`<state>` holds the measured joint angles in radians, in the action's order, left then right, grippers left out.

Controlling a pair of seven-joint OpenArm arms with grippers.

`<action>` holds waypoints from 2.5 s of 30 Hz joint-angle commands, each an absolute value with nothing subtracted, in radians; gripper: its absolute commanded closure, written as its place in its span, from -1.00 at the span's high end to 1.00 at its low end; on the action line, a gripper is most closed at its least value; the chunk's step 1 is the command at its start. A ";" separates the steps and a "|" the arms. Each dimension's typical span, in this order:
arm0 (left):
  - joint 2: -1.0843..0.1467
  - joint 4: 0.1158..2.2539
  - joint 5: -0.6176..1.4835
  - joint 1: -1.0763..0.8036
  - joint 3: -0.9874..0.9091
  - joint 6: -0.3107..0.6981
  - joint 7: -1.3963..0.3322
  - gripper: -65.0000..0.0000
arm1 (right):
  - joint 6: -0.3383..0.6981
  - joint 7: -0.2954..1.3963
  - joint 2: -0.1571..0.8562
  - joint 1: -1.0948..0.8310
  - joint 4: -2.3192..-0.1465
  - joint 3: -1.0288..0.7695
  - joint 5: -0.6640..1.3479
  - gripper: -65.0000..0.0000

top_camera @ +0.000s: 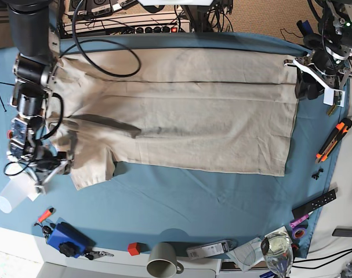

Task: Fold the T-shirt properly
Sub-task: 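Fold the grasped sleeve inward over the shirt body with the right gripper, then move the left gripper along the shirt side and grasp the hem corner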

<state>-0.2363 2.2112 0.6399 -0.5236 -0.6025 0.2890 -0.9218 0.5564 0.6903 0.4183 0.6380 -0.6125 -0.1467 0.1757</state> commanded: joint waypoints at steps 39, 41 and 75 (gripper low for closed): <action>-0.246 2.227 0.633 -0.446 -0.602 0.281 -0.834 -0.37 | 0.554 1.133 0.505 0.541 -0.705 -0.152 0.525 -1.00; -0.247 2.220 0.586 -0.406 -0.581 0.231 -0.799 -0.42 | 0.553 1.129 0.515 0.509 -0.751 -0.152 0.535 -1.00; -0.302 1.193 0.238 0.459 -0.153 0.211 -0.900 -0.14 | 0.553 1.121 0.518 0.457 -0.849 -0.152 0.531 -1.00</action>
<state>-0.2913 1.1767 0.2363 0.4309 -0.1509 0.2104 -0.9119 0.5621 1.0893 0.4992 0.4488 -0.8455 -0.1543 0.5739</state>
